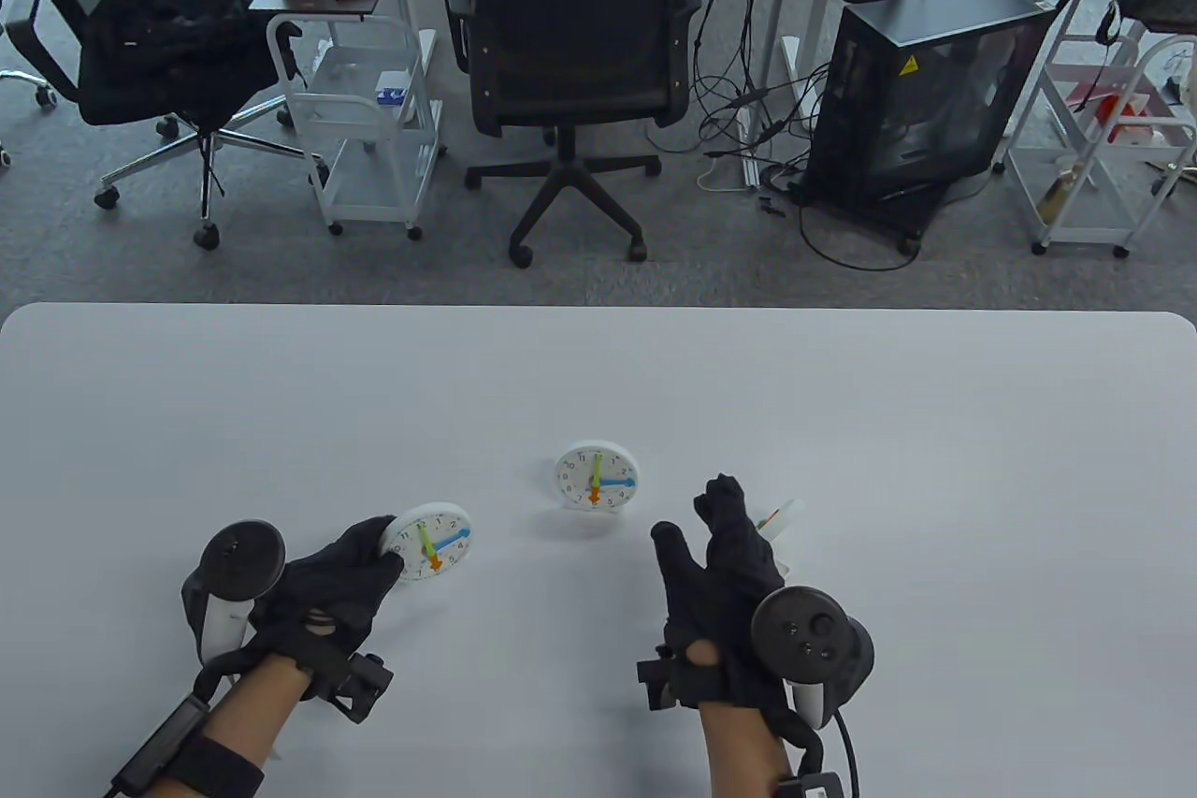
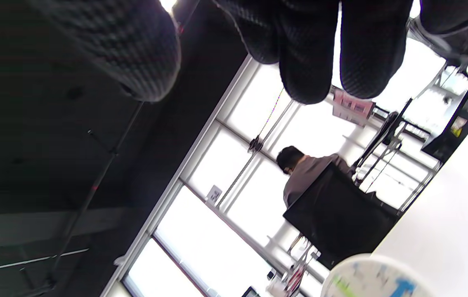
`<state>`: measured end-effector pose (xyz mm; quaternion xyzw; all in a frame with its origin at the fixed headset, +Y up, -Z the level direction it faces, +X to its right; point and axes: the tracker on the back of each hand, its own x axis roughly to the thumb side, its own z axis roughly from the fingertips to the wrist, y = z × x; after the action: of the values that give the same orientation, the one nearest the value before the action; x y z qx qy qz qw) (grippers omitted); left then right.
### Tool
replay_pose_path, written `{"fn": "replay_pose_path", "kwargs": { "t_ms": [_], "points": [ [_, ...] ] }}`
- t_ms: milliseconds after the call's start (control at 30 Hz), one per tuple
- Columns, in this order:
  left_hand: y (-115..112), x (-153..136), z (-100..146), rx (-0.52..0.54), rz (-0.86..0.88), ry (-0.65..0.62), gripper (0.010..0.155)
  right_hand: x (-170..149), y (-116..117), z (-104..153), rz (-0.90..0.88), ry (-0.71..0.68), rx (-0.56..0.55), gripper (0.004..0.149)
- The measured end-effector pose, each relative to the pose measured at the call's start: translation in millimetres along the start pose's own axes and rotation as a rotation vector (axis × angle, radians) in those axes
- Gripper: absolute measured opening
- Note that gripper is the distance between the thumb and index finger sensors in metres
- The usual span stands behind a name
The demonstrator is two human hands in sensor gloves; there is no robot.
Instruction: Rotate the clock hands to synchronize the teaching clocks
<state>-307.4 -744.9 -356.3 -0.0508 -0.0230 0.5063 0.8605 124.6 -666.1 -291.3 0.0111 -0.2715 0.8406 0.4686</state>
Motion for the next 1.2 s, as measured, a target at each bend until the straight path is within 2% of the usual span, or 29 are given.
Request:
{"fn": "replay_pose_path", "kwargs": {
  "t_ms": [133,333,467,667,900,1067,1200],
  "points": [
    [-5.6,-1.7,-22.8,-0.012,-0.009,0.045,0.050,-12.8,-12.8,-5.9,0.059,0.029,-0.076,0.081],
    [-19.9,1.9,-63.1,-0.034,-0.041,0.076,0.050,-21.4,-18.1,-9.2,0.064,0.063,-0.103,0.080],
    [-36.7,1.1,-87.4,-0.127,-0.036,0.094,0.050,-18.6,-16.8,-8.4,0.013,0.066,-0.102,0.080],
    [-54.7,15.5,-111.5,-0.185,-0.061,0.078,0.050,-10.7,-16.6,-7.3,-0.008,0.036,-0.101,0.080],
    [-59.1,19.4,-122.5,-0.189,-0.102,0.104,0.052,-8.7,-16.8,-6.0,0.015,0.014,-0.097,0.079],
    [-54.2,16.1,-118.1,-0.159,-0.125,0.115,0.068,-12.9,-19.6,-8.5,0.024,0.029,-0.112,0.079],
    [-44.9,15.8,-98.9,-0.114,-0.082,0.087,0.080,-25.8,-24.1,-13.3,0.066,0.088,-0.122,0.081]
  ]
}}
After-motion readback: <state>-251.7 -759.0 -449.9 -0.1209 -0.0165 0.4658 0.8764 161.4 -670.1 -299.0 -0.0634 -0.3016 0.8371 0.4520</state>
